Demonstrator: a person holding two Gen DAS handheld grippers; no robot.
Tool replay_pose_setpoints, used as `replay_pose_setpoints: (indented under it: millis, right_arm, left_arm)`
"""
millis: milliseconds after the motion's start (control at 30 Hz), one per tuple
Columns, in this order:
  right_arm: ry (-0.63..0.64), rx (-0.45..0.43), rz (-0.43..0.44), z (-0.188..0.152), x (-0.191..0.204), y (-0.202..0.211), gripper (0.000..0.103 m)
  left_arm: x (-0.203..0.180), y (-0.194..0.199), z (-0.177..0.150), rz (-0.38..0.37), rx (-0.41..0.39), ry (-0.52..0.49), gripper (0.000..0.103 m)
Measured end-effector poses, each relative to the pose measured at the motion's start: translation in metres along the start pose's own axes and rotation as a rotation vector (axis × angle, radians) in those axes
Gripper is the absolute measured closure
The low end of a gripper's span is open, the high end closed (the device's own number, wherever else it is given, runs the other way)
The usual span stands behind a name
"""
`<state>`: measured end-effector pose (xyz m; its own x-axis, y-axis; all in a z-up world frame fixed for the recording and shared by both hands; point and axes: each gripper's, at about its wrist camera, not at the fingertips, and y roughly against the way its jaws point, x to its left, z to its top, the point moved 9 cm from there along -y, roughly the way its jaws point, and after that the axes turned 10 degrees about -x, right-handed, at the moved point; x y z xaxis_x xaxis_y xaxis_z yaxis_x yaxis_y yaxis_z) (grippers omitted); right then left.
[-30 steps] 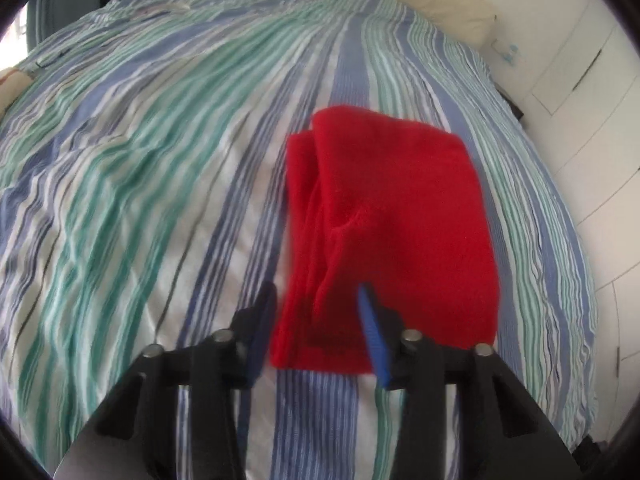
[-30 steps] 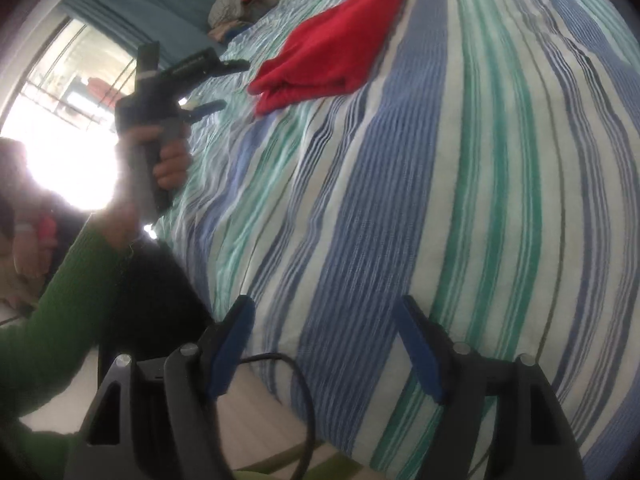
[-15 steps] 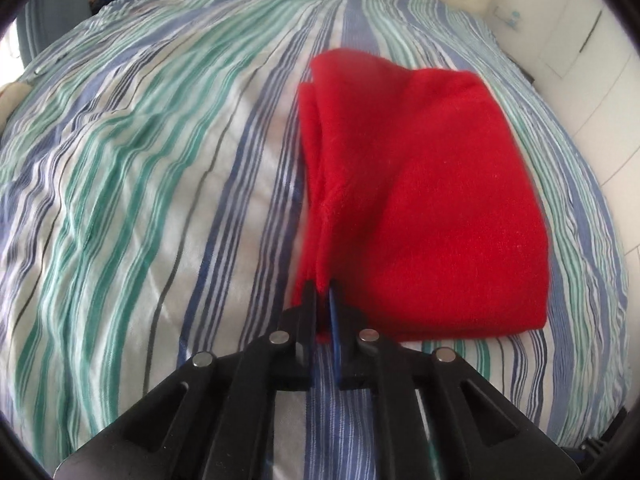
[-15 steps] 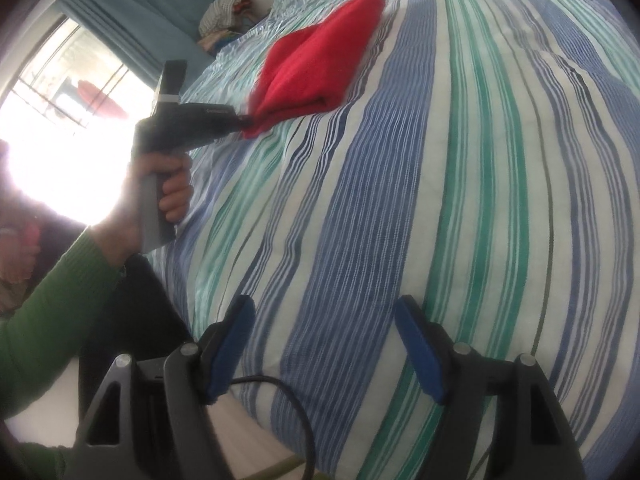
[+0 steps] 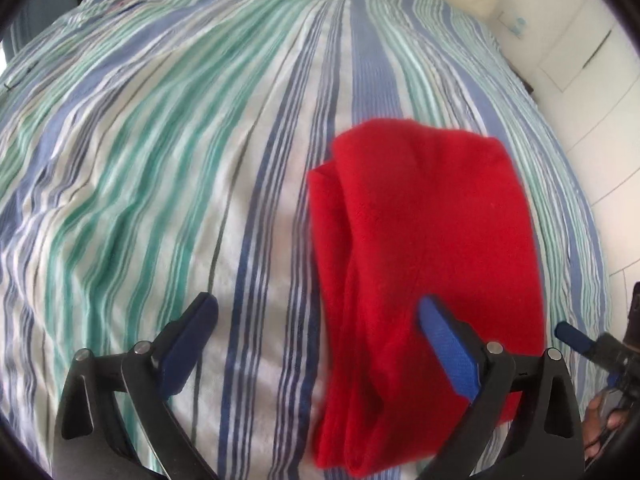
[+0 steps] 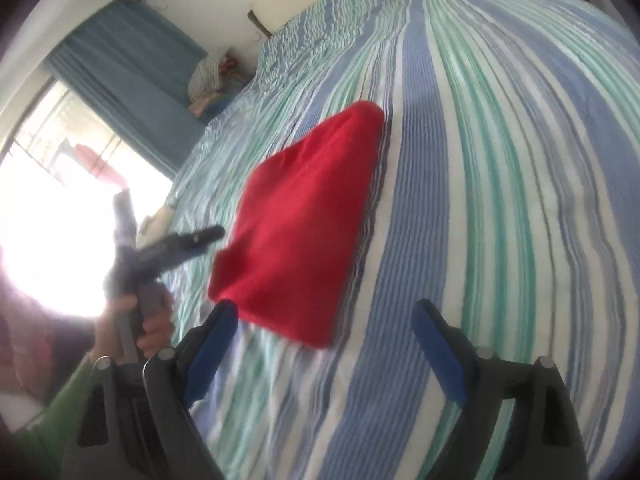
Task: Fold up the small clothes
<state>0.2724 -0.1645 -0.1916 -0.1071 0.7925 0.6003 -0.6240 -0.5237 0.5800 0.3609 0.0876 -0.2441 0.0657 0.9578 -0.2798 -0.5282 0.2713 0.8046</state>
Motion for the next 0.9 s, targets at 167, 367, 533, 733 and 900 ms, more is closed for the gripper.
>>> replay_pose_setpoints:
  millis: [167,367,533,733,900]
  right_arm:
    - [-0.212,0.082,0.069,0.017,-0.012,-0.095,0.021]
    - [0.288,0.088,-0.137,0.012,0.054,-0.124,0.073]
    - [0.426,-0.090,-0.096,0.078,0.104,-0.053,0.074]
    - [0.287,-0.075,-0.034,0.129,0.090,-0.023,0.053]
    - [0.193,0.091,-0.348,0.054,-0.040,-0.015,0.013]
  left_arm:
    - [-0.019,-0.008,-0.013,-0.131,0.027,0.046,0.023]
    - [-0.057,0.031,0.015,-0.184,-0.051,-0.028,0.083]
    - [-0.107,0.108,0.071,-0.305,-0.234,-0.067,0.083]
    - [-0.103,0.059,0.032,-0.195,-0.076,-0.043,0.036]
    - [-0.039,0.048,-0.067,0.168,-0.047,-0.176,0.041]
